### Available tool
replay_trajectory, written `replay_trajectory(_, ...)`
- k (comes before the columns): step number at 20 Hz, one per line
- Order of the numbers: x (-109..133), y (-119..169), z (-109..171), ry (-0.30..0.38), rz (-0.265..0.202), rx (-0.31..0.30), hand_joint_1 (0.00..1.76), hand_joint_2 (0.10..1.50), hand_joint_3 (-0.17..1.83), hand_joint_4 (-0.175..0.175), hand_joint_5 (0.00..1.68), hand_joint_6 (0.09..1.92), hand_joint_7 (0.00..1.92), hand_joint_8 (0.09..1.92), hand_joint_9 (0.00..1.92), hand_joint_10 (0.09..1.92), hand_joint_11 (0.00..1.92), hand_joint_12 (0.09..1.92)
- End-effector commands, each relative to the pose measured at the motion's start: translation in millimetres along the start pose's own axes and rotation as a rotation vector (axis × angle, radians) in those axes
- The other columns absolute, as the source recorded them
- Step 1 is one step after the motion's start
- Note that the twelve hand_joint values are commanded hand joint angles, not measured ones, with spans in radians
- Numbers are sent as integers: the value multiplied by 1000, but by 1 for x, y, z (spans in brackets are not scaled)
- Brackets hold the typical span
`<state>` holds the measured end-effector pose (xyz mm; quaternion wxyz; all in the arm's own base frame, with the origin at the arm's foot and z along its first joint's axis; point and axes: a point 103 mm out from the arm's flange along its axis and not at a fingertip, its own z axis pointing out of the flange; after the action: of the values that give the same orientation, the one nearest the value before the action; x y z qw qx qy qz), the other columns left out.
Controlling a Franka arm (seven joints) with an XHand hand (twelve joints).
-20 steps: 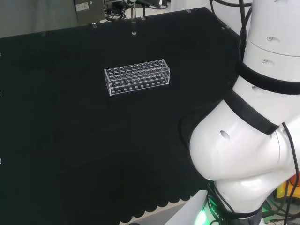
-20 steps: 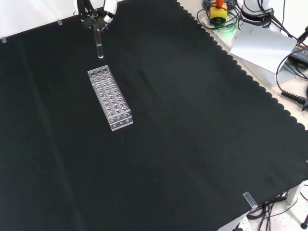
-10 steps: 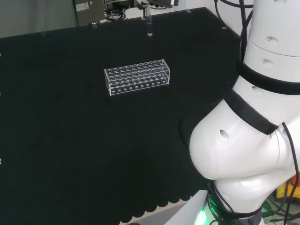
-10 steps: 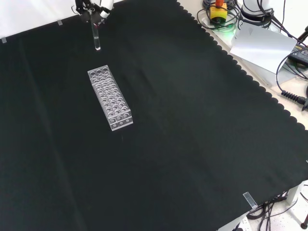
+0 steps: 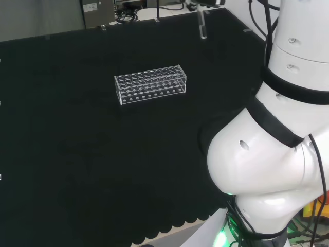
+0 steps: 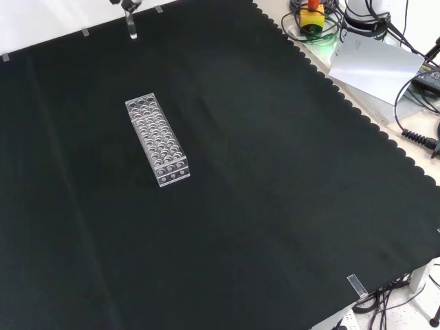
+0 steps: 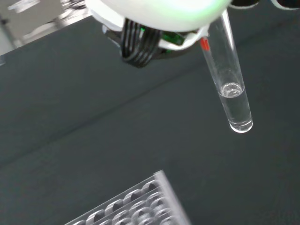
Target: Shake the test tube.
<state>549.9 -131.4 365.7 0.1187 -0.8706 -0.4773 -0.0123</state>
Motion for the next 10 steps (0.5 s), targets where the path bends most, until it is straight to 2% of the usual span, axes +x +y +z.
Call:
replay_trajectory(1,-33,11,-14,-5,83,-36,1227,665,610,-175,1333,531,1743,451,1621,525,1230,837)
replay_trajectory(5,-20,8,-8,18,57,-24,1227,665,610,-175,1333,531,1743,451,1620,525,1230,838)
replay_trajectory(10,16,-1,11,79,-8,24,1227,665,610,-175,1333,531,1743,451,1620,525,1230,838)
